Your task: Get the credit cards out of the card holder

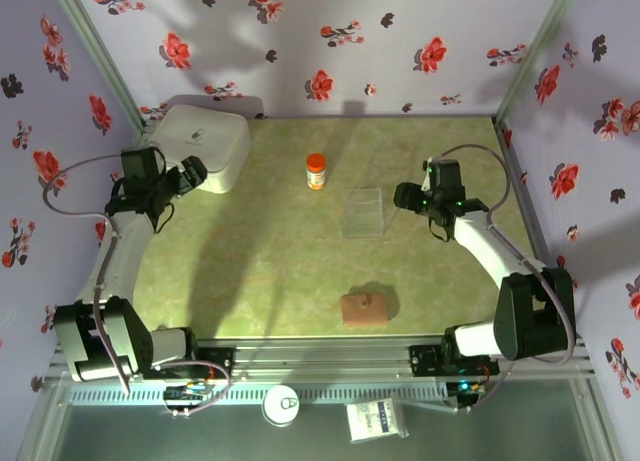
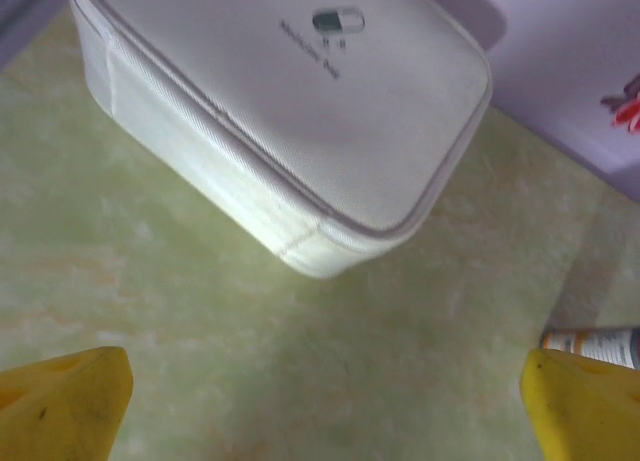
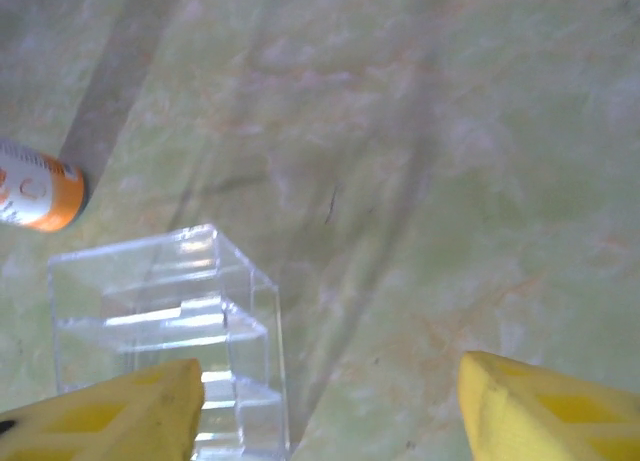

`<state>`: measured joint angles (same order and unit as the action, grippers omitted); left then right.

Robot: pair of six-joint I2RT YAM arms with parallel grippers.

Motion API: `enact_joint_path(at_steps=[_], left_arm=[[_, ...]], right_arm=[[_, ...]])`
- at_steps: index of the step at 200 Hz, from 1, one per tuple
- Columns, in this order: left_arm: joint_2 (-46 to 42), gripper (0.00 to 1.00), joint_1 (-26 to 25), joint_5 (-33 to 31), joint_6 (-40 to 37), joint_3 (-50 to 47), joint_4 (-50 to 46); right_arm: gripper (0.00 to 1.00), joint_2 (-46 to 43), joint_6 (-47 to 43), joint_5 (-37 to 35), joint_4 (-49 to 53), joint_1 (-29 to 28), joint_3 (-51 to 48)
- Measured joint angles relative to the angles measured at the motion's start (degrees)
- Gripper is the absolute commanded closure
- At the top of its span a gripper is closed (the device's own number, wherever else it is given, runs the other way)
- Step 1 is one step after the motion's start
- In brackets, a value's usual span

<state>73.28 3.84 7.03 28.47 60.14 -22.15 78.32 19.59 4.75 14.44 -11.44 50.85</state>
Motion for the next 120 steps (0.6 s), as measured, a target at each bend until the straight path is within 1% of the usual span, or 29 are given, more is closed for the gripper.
enact_joint_path(at_steps=[30,55,76,94,120], left_arm=[[2.5,0.0,0.0,5.8,-0.5,5.4,-8.8],[3.8,0.0,0.0,9.9,-2.0,8.6,-13.1],[3.8,0.0,0.0,11.6,-3.2,9.2,-14.0],[3.8,0.0,0.0,12.2,-3.8,9.2,-14.0],[3.8,0.0,0.3,12.9,-4.1,8.6,-13.5]], right_arm=[[0.36,0.1,0.6,0.7,5.5,-2.4,0.1],[0.36,-0.3,2.1,1.5,7.4,-5.8,-0.9],[0.41,-0.7,4.0,1.3,8.9,-9.5,-2.4],[0.41,-0.7,6.2,0.1,9.9,-12.7,-3.3],[0.34,0.6,9.8,-3.2,9.9,-17.6,-3.8]])
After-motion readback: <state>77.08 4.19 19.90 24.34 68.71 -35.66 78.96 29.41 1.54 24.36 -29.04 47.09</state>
